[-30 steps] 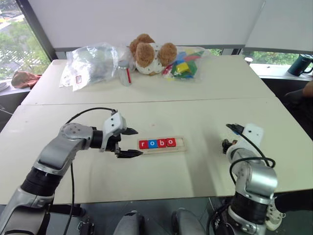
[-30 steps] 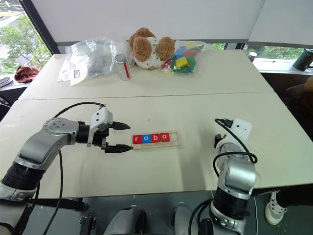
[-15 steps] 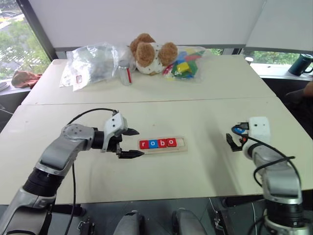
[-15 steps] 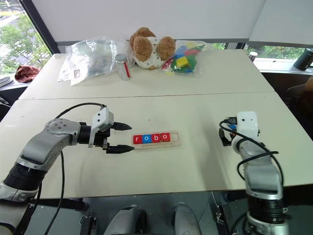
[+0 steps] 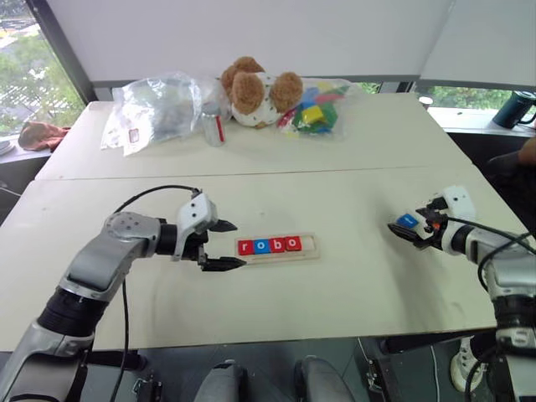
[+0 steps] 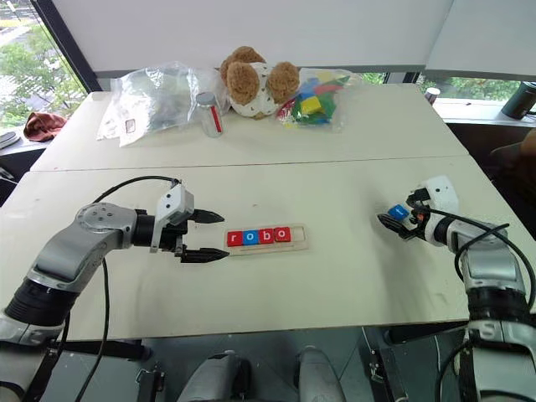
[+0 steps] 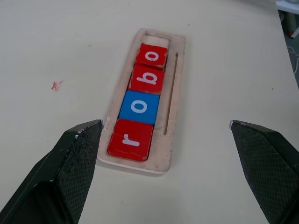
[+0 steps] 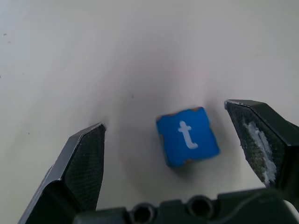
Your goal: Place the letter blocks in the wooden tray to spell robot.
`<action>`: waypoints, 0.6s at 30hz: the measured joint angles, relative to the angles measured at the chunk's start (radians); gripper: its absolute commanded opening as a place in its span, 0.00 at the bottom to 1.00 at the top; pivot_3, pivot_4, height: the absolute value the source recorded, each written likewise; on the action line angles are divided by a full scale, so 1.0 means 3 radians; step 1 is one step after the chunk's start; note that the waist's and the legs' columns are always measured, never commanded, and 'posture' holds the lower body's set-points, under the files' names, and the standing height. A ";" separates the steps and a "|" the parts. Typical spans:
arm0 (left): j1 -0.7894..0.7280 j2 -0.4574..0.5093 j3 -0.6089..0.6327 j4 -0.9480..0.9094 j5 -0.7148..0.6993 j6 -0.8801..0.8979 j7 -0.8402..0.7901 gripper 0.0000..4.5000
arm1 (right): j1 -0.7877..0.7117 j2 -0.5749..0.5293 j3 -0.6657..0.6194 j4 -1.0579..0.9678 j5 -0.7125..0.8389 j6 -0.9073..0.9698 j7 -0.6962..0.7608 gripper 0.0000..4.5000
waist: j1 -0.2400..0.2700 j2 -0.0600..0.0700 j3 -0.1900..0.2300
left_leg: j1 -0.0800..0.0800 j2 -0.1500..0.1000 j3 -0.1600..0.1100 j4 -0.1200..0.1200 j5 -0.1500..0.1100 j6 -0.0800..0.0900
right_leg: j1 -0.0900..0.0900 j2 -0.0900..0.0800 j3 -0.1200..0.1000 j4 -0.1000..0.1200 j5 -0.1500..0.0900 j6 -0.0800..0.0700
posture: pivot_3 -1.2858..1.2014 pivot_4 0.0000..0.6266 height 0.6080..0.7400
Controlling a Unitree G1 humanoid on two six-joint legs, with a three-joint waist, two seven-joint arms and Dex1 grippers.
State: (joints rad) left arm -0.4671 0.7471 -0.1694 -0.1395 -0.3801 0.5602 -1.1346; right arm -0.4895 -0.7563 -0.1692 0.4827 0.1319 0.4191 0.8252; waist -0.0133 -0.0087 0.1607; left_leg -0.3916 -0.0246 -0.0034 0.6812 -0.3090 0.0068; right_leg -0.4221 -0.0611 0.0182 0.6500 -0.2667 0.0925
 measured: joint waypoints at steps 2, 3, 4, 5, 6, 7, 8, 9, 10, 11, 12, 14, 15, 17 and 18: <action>0.0005 0.0016 0.0001 -0.0008 -0.0001 0.0007 0.0012 1.00 | -0.0098 0.0000 0.0061 0.0217 -0.0005 -0.0063 0.0067 0.99 | 0.0007 0.0000 0.0000 | -0.0001 0.0000 0.0000 0.0000 0.0000 0.0000 | 0.0000 -0.0002 0.0000 0.0000 0.0000 0.0000 | 0.52 0.24 1.00; 0.0016 0.0045 0.0007 -0.0024 -0.0003 0.0013 0.0021 1.00 | -0.0119 -0.0001 0.0079 0.0278 -0.0006 -0.0098 0.0085 0.99 | 0.0006 0.0000 0.0000 | -0.0001 0.0000 0.0000 0.0000 0.0000 0.0000 | 0.0000 -0.0002 0.0000 -0.0001 0.0000 0.0000 | 0.52 0.24 1.00; 0.0039 0.0070 0.0025 -0.0059 -0.0005 0.0018 0.0029 1.00 | -0.0127 -0.0004 0.0082 0.0308 -0.0005 -0.0121 0.0091 0.99 | 0.0001 0.0000 0.0000 | -0.0001 0.0000 0.0000 0.0000 0.0000 0.0000 | 0.0000 -0.0002 0.0000 -0.0001 0.0000 0.0000 | 0.52 0.24 1.00; 0.0074 0.0088 0.0053 -0.0100 -0.0009 0.0023 0.0040 1.00 | -0.0124 -0.0006 0.0083 0.0314 -0.0004 -0.0135 0.0091 0.99 | 0.0000 0.0000 0.0000 | -0.0001 0.0000 0.0000 0.0000 -0.0001 -0.0001 | 0.0000 -0.0003 0.0001 -0.0001 0.0000 0.0000 | 0.52 0.24 1.00; 0.0101 0.0095 0.0078 -0.0121 -0.0011 0.0035 0.0053 1.00 | -0.0116 -0.0009 0.0081 0.0312 -0.0001 -0.0137 0.0089 0.99 | 0.0002 0.0000 0.0000 | -0.0001 0.0000 -0.0001 0.0000 -0.0001 -0.0001 | 0.0000 -0.0003 0.0001 -0.0001 0.0000 0.0000 | 0.52 0.24 1.00; 0.0126 0.0106 0.0094 -0.0138 -0.0011 0.0055 0.0065 1.00 | -0.0104 -0.0013 0.0078 0.0308 0.0002 -0.0134 0.0085 0.99 | 0.0008 0.0000 0.0000 | -0.0001 0.0000 -0.0002 0.0000 -0.0001 -0.0001 | 0.0000 -0.0004 0.0000 -0.0001 0.0000 0.0000 | 0.52 0.24 1.00; 0.0145 0.0116 0.0099 -0.0145 -0.0011 0.0069 0.0076 1.00 | -0.0090 -0.0015 0.0074 0.0301 0.0004 -0.0133 0.0080 0.99 | 0.0012 0.0000 0.0000 | -0.0001 0.0000 -0.0002 0.0001 -0.0001 -0.0001 | 0.0001 -0.0004 0.0000 -0.0001 0.0000 0.0000 | 0.52 0.24 1.00; 0.0158 0.0117 0.0102 -0.0156 -0.0011 0.0077 0.0085 1.00 | -0.0075 -0.0015 0.0068 0.0292 0.0010 -0.0135 0.0071 0.99 | 0.0015 0.0000 0.0000 | -0.0001 0.0000 -0.0002 0.0002 -0.0001 -0.0001 | 0.0002 -0.0005 0.0000 -0.0002 0.0000 0.0000 | 0.52 0.24 1.00; 0.0166 0.0116 0.0104 -0.0176 -0.0012 0.0080 0.0089 1.00 | -0.0056 -0.0015 0.0063 0.0277 0.0023 -0.0137 0.0047 0.99 | 0.0016 0.0000 0.0000 | -0.0001 -0.0001 -0.0002 0.0003 -0.0001 -0.0001 | 0.0004 -0.0006 0.0000 -0.0002 0.0000 0.0000 | 0.52 0.24 1.00; 0.0167 0.0116 0.0104 -0.0185 -0.0013 0.0081 0.0090 1.00 | -0.0048 -0.0014 0.0060 0.0270 0.0032 -0.0137 0.0032 0.94 | 0.0016 0.0000 0.0000 | -0.0001 -0.0001 -0.0002 0.0003 -0.0001 -0.0001 | 0.0004 -0.0006 0.0000 -0.0002 0.0000 0.0000 | 0.52 0.24 1.00; 0.0166 0.0113 0.0104 -0.0191 -0.0013 0.0082 0.0093 1.00 | -0.0044 -0.0009 0.0057 0.0269 0.0041 -0.0137 0.0021 0.87 | 0.0015 0.0000 0.0000 | 0.0000 -0.0001 -0.0002 0.0003 -0.0001 -0.0001 | 0.0004 -0.0007 0.0000 -0.0003 0.0000 0.0000 | 0.52 0.24 1.00; 0.0165 0.0104 0.0103 -0.0192 -0.0012 0.0082 0.0095 1.00 | -0.0035 0.0007 0.0055 0.0268 0.0072 -0.0140 0.0012 0.69 | 0.0013 0.0000 0.0000 | 0.0000 -0.0001 -0.0002 0.0003 -0.0001 -0.0001 | 0.0004 -0.0007 0.0000 -0.0002 0.0000 0.0000 | 0.52 0.24 1.00; 0.0160 0.0101 0.0103 -0.0191 -0.0012 0.0082 0.0094 1.00 | -0.0032 0.0009 0.0053 0.0268 0.0085 -0.0137 -0.0002 0.59 | 0.0012 0.0000 0.0000 | 0.0000 -0.0001 -0.0002 0.0004 -0.0001 -0.0001 | 0.0004 -0.0007 0.0000 -0.0002 0.0000 0.0000 | 0.52 0.24 1.00; 0.0130 0.0098 0.0102 -0.0187 -0.0011 0.0081 0.0087 1.00 | -0.0028 0.0010 0.0051 0.0267 0.0102 -0.0123 -0.0048 0.36 | 0.0013 0.0000 0.0000 | 0.0000 -0.0001 -0.0002 0.0004 -0.0001 -0.0001 | 0.0005 -0.0007 0.0000 -0.0002 0.0000 -0.0001 | 0.52 0.24 1.00; 0.0108 0.0098 0.0101 -0.0184 -0.0011 0.0081 0.0084 1.00 | -0.0023 0.0010 0.0044 0.0253 0.0105 -0.0107 -0.0080 0.28 | 0.0013 0.0000 0.0000 | 0.0000 -0.0001 -0.0002 0.0004 -0.0001 -0.0001 | 0.0005 -0.0008 0.0000 -0.0002 0.0000 -0.0001 | 0.52 0.24 1.00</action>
State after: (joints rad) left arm -0.4346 0.7766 -0.1391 -0.1946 -0.3834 0.5844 -1.1095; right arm -0.4965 -0.7532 -0.1559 0.5586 0.1634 0.3871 0.8012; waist -0.0094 -0.0087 0.1606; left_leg -0.3917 -0.0250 -0.0039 0.6825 -0.3092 0.0065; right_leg -0.4206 -0.0634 0.0182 0.6492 -0.2666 0.0923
